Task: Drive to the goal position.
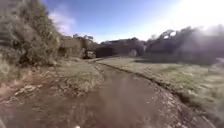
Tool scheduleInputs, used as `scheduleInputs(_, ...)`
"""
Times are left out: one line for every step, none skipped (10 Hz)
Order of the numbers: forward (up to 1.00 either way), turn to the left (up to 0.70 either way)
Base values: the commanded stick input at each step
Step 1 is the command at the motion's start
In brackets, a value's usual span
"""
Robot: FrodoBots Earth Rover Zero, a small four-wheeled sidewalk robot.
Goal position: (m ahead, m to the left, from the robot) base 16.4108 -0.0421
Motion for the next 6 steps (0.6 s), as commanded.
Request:
scheduleInputs(0.85, 0.0)
scheduleInputs(0.85, 0.0)
scheduleInputs(0.85, 0.0)
scheduleInputs(0.85, 0.0)
scheduleInputs(0.85, 0.0)
scheduleInputs(0.85, -0.04)
